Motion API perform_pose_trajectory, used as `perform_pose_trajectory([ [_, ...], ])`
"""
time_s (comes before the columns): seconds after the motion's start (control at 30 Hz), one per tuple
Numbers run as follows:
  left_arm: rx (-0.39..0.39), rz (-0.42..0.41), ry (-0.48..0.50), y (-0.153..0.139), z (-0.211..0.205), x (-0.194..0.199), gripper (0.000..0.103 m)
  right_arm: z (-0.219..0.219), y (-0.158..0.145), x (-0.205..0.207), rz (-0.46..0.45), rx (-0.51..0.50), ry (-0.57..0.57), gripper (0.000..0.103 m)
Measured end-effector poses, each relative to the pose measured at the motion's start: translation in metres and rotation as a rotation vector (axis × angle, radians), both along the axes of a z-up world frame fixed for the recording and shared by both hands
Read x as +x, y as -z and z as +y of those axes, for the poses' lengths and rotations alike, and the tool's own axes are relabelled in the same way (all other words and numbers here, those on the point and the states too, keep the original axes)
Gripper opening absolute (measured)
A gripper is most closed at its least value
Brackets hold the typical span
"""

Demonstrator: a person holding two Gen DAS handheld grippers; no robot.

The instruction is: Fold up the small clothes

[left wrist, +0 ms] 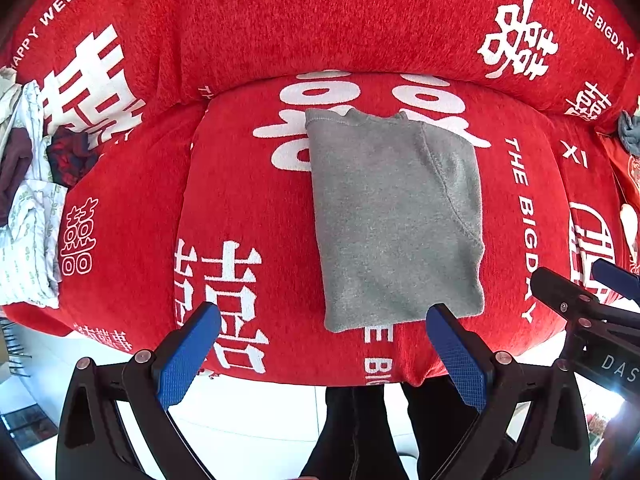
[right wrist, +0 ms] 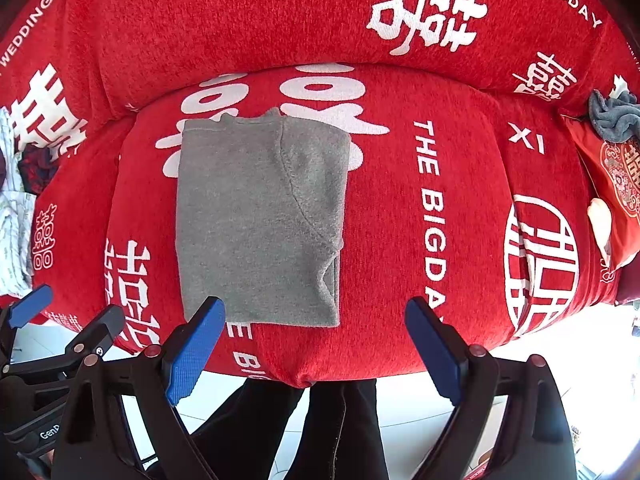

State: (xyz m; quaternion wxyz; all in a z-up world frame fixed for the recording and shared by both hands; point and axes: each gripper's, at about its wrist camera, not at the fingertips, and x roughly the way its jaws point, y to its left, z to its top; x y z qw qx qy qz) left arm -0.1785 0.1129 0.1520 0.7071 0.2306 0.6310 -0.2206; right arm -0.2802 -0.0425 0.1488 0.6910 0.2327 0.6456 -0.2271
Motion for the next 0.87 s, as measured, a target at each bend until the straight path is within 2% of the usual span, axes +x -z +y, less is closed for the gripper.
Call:
perform_pose_trajectory([
  [0.43,0.012,-0.017,-0.014,0.0017,0.0007,0.0041,0.103,-0.0026,0.0013,-0.0005,0.003,-0.001,0.002,0.093],
  [0.6,0.003,0.011,-0.040,0.0054,0.0043,0.0069,0.103,-0.0028,0.0018,-0.0004,0.004,-0.002,0.001,0.093],
  [0.87,-0.008,-0.007,-0.012,0.0023,0.0022,0.0055,0.103,-0.0043,0.0036,0.0005,0.007,-0.006,-0.001,0.093],
])
